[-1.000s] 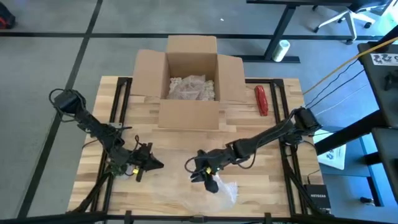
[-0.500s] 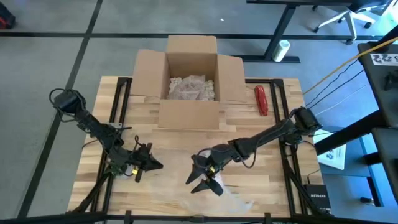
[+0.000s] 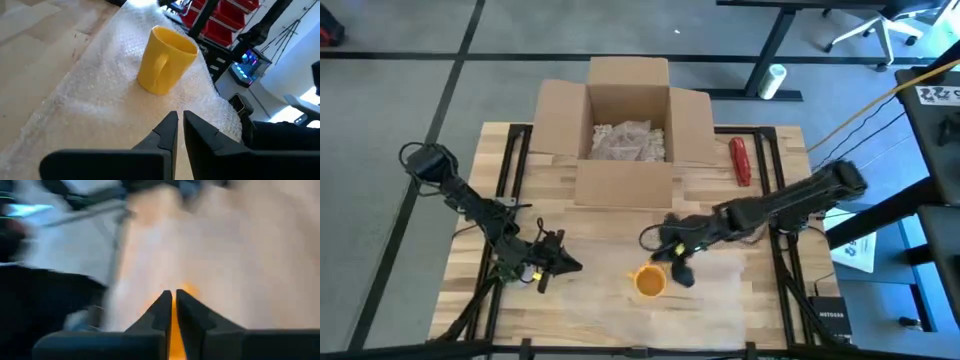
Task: Wrap mug
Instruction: Wrap the yellow mug with bubble wrap
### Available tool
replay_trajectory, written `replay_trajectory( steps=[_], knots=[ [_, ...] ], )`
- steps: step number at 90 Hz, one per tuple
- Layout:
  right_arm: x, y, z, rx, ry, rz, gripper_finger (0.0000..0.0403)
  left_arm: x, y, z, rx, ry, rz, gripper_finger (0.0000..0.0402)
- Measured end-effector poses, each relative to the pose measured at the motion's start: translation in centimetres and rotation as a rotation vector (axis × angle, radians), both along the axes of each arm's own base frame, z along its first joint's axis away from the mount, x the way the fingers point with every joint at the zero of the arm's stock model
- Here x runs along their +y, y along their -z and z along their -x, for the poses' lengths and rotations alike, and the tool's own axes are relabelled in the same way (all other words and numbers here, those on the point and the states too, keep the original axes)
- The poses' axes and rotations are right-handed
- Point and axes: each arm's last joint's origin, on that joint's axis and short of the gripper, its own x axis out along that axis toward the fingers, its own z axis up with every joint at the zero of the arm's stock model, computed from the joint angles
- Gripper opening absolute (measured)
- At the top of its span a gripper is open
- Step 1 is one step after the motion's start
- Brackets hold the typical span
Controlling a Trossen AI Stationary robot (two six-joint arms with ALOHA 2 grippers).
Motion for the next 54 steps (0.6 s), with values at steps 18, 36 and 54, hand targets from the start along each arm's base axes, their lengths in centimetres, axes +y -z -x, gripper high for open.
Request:
replay_trajectory(
  steps=[18, 36, 54],
  knots=[
    [1.6, -1.2, 7.3, 0.137, 0.180, 0.040, 0.0001, -0.4, 0.0, 0.4, -0.001, 0.031, 0.001, 0.0012],
    [4.3, 3.4, 13.0, 0.192, 0.344, -0.062, 0.0000, -0.5, 0.0, 0.4, -0.002, 0.036, -0.004, 0.0012],
    [6.3, 10.6, 16.4, 0.222, 0.438, -0.275, 0.0000, -0.5, 0.0, 0.4, -0.001, 0.034, -0.004, 0.0012]
  ],
)
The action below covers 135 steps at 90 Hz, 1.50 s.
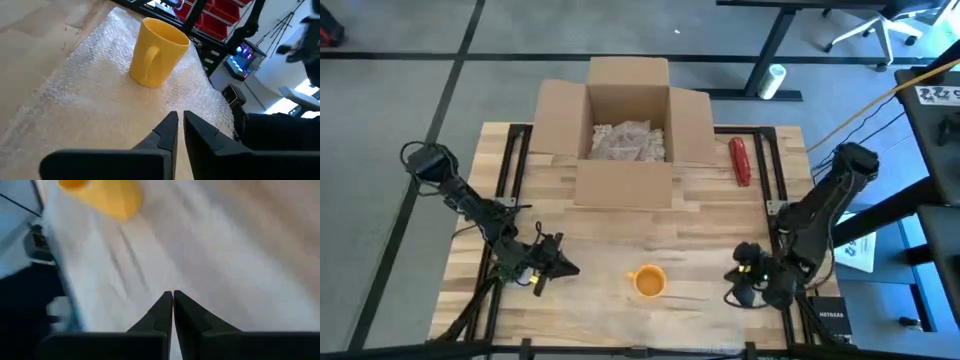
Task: Wrap mug
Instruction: Wrap the yellow mug with bubble wrap
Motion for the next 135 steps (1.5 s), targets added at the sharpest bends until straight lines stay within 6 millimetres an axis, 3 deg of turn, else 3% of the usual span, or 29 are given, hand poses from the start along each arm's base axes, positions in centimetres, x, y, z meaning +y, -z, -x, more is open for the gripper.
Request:
replay_trajectory(
  steps=[17, 44, 58, 81, 93, 135],
  knots=[
    [0.2, 3.2, 1.9, 0.147, 0.081, -0.040, 0.0000, 0.0, 0.0, 0.0, 0.006, -0.006, 0.024, 0.0012],
    [0.7, 4.4, 2.6, 0.372, 0.058, -0.077, 0.0000, 0.1, 0.2, 0.0, 0.032, -0.024, 0.047, 0.0012],
    [1.7, 5.7, 2.1, 0.379, 0.060, -0.093, 0.0000, 0.1, 0.2, 0.0, 0.034, -0.025, 0.048, 0.0012],
    [3.4, 7.7, -1.2, 0.314, 0.039, -0.129, 0.0000, 0.1, 0.2, 0.0, 0.035, -0.027, 0.056, 0.0012],
    [3.6, 7.2, -3.6, 0.195, 0.009, -0.055, 0.0000, 0.1, 0.2, 0.0, 0.033, -0.027, 0.060, 0.0012],
    [0.7, 4.2, -11.6, -0.337, -0.098, 0.146, 0.0000, -0.2, 0.2, 0.3, 0.031, -0.009, 0.064, 0.0012]
  ],
)
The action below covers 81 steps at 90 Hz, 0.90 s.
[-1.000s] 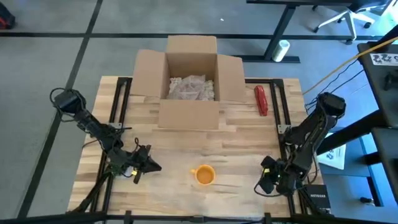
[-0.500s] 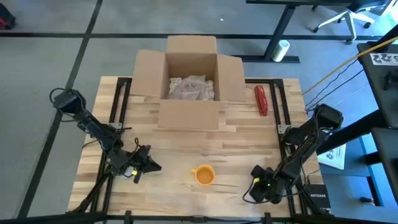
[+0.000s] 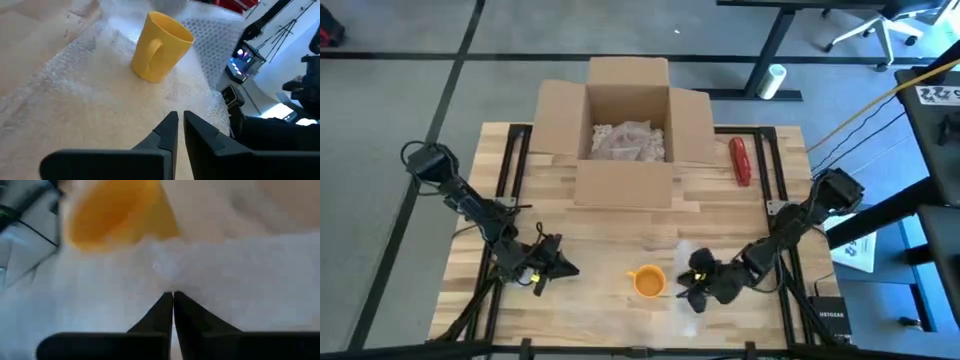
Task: Wrap mug
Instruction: Wrap the yellow mug with bubble wrap
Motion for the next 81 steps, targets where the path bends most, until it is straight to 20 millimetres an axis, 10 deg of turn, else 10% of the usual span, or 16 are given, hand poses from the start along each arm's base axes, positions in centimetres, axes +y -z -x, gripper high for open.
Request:
replay_trajectory(
  steps=[35, 60, 81],
  knots=[
    [-2.0, -4.9, -5.5, -0.106, -0.218, 0.031, 0.0000, -0.1, 0.0, 0.1, -0.001, 0.010, -0.003, 0.0012],
    [-2.8, -9.1, -7.8, 0.134, -0.292, 0.041, 0.0000, -0.1, 0.0, 0.1, -0.002, 0.012, -0.011, 0.0012],
    [-2.9, -8.6, -11.1, 0.351, -0.345, 0.038, 0.0000, -0.1, 0.0, 0.1, -0.001, 0.012, -0.014, 0.0012]
  ],
)
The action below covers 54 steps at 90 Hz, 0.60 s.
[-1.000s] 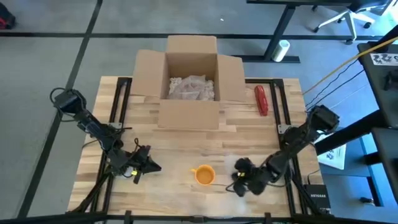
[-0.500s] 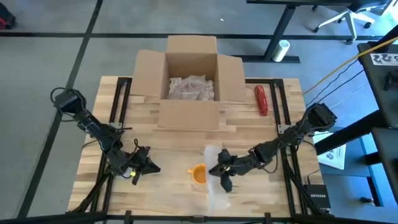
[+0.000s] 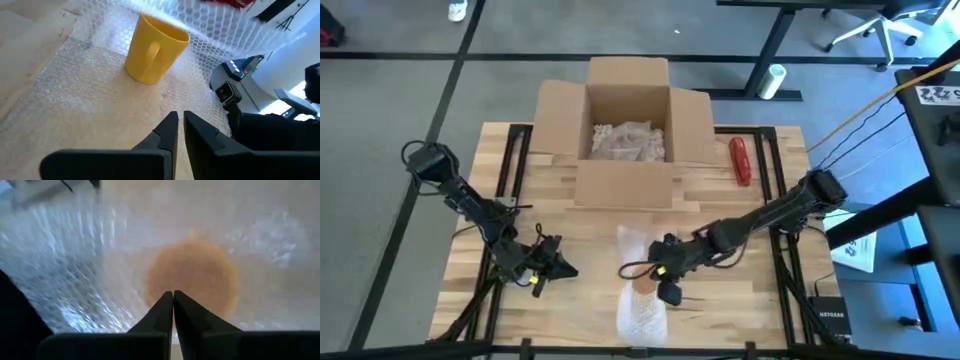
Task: Wrap mug
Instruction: Wrap the yellow mug with bubble wrap
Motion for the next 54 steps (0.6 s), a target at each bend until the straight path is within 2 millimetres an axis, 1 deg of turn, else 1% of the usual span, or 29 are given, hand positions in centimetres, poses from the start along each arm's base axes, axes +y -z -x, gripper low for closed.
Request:
replay_trajectory(
  steps=[3, 12, 24, 36, 45, 54],
  knots=[
    [-0.1, 0.3, -0.5, 0.046, -0.005, 0.004, 0.0000, 0.0, 0.0, 0.0, 0.000, 0.000, 0.000, 0.0012],
    [-0.4, 0.4, -2.2, 0.117, -0.025, 0.019, 0.0000, 0.0, 0.0, 0.0, 0.000, 0.000, 0.001, 0.0012],
    [-0.4, -1.0, -4.3, 0.140, -0.069, 0.030, 0.0000, 0.0, 0.0, 0.0, -0.001, 0.000, 0.003, 0.0012],
    [-0.5, -2.5, -5.4, 0.208, -0.080, 0.065, 0.0000, 0.0, 0.0, 0.0, -0.001, 0.002, 0.002, 0.0012],
    [-0.3, -2.4, -6.0, 0.264, -0.083, 0.091, 0.0000, -0.1, 0.0, 0.1, 0.000, 0.008, 0.002, 0.0012],
    [0.0, -1.0, -6.7, 0.309, -0.085, 0.100, 0.0000, -0.2, 0.0, 0.2, 0.000, 0.017, 0.001, 0.0012]
  ],
)
